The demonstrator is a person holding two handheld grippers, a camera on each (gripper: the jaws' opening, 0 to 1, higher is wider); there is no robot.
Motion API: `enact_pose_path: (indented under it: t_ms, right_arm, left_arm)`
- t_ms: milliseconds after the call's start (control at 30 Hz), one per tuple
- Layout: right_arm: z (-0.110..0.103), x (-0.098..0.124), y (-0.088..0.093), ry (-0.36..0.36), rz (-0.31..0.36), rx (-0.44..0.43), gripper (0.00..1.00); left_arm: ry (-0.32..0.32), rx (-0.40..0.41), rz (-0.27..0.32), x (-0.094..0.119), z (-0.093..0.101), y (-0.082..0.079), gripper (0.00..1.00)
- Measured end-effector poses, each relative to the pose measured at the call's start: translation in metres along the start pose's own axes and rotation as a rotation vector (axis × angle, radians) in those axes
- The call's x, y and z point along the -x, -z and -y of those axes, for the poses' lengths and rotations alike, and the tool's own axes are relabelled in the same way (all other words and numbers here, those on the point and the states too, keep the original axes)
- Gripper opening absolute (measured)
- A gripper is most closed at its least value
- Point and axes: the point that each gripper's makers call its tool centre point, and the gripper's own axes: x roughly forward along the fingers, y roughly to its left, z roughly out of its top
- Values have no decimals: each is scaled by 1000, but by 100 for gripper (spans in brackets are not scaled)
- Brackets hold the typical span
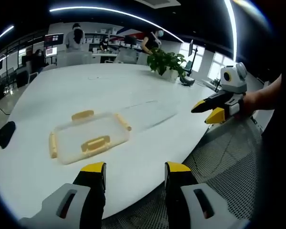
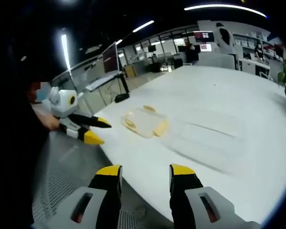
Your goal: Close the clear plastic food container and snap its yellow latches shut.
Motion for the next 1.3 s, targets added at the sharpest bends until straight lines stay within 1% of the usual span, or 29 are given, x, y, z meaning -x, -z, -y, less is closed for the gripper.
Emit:
enact_pose_path:
  t_ms: [100, 167, 200, 233, 267, 333, 400, 600, 700, 733, 767, 800, 833, 867, 900, 933, 967, 1000, 1100, 1133, 1200, 1300]
  right_arm:
    - [0, -2, 1, -7, -10, 1, 38]
    - [0, -2, 0, -11, -8, 0, 38]
    - [0, -3, 1, -10, -13, 15, 38]
    - [0, -3, 1, -6, -12, 31, 38]
    - [-1, -3, 0, -10, -13, 29, 38]
    - [0, -4, -1, -7, -18, 33, 38]
    - [0, -4, -5, -4, -9, 42, 38]
    - [1, -2, -9, 14, 4, 32, 38]
    - [1, -2, -9, 18, 16, 26, 38]
    - [1, -3, -8, 19, 19, 17, 37]
    - [0, -5, -8, 20, 24, 11, 36]
    - [-2, -8, -8, 21, 13, 22, 36]
    - [1, -8, -5, 45, -9, 76, 35]
    - [1, -9, -1, 49, -27, 120, 33]
    - [0, -10, 3, 40, -41, 124, 32]
    - [0, -10, 1, 35, -29, 103, 32]
    - [1, -7, -4, 29, -9, 83, 33]
    - [2, -5, -13, 28, 28, 61, 33]
    - [6, 1, -29, 39, 72, 40, 34]
    - [5, 0, -36, 41, 100, 17, 34]
    - [2, -1, -42, 34, 107, 19, 34]
    - [-6, -6, -52, 7, 125, 35, 34]
  left_arm:
    - [2, 0, 9, 1, 1, -1, 47]
    - [-13, -7, 14, 1, -2, -2, 45]
    - [-19, -6, 15, 1, -3, -3, 44]
    - [-18, -3, 20, 1, -3, -4, 44]
    - [-18, -1, 25, 1, -3, -6, 44]
    - [-20, 0, 29, 2, -5, -7, 47]
    - [-22, -4, 34, 3, -5, -9, 49]
    - [-30, -13, 23, 4, -8, -8, 49]
    - [-37, -36, 29, 3, -9, -10, 47]
    - [-43, -94, 28, 3, -15, -11, 46]
    - [-66, -57, 42, 3, -19, -8, 46]
    - [-47, -24, 7, 3, -16, -1, 46]
    - [-28, 5, -7, 3, -12, 1, 46]
    - [-33, -23, 19, 3, -14, -7, 46]
    - [-34, -27, 41, 3, -12, -12, 46]
    - [-10, -29, 52, 3, -5, -15, 46]
    - [-3, -47, 34, 2, -4, -11, 46]
    - [-9, -54, 23, 3, -5, -9, 46]
    - [-9, 1, 44, 6, -10, -13, 48]
    - [-13, 1, 48, 7, -13, -15, 48]
    - [-13, 2, 43, 7, -15, -16, 48]
    - [-2, -31, 35, 5, -17, -20, 48]
